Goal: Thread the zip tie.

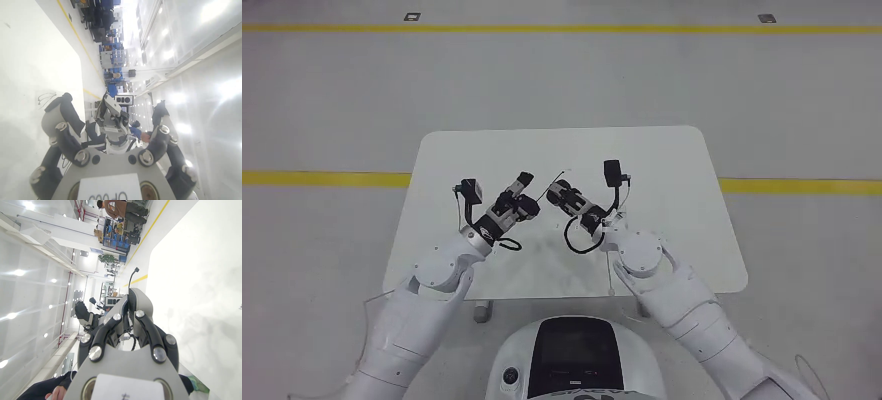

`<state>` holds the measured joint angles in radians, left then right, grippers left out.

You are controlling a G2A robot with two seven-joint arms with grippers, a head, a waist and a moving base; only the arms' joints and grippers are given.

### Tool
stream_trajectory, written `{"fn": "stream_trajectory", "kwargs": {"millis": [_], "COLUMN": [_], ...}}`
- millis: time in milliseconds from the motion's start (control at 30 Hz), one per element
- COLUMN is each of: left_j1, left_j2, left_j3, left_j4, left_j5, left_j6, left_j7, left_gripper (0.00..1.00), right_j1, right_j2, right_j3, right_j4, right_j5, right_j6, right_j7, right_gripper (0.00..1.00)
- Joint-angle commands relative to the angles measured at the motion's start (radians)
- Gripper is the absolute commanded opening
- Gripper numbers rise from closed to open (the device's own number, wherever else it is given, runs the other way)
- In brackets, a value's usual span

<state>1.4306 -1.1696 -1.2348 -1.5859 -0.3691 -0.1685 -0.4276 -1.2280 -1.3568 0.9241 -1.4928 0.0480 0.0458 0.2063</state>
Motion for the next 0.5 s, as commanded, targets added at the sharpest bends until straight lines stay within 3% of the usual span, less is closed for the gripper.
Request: {"fn": "stream_trajectory", "kwargs": {"millis": [0, 333, 467], "left_j1": [0.0, 0.003, 0.008], "left_j2": [-0.001, 0.001, 0.003], "left_j3": [0.008, 0.014, 0.012], "left_j4": [-0.004, -0.004, -0.004], "left_j5": [0.003, 0.018, 0.021], "left_j6": [-0.003, -0.009, -0.009], "left_j7": [-0.006, -0.012, -0.011], "left_gripper": [1.0, 1.0, 0.7], "right_j1": [-0.007, -0.029, -0.042], "right_j2": [0.0, -0.003, -0.003], "right_j3": [-0.001, -0.006, 0.003], "right_j4": [-0.004, -0.027, -0.039], "right_j5": [-0.01, -0.057, -0.064], "right_j6": [-0.003, 0.014, 0.018], "right_j7": [-0.004, -0.007, -0.01], "right_gripper": [0.0, 0.0, 0.0]}}
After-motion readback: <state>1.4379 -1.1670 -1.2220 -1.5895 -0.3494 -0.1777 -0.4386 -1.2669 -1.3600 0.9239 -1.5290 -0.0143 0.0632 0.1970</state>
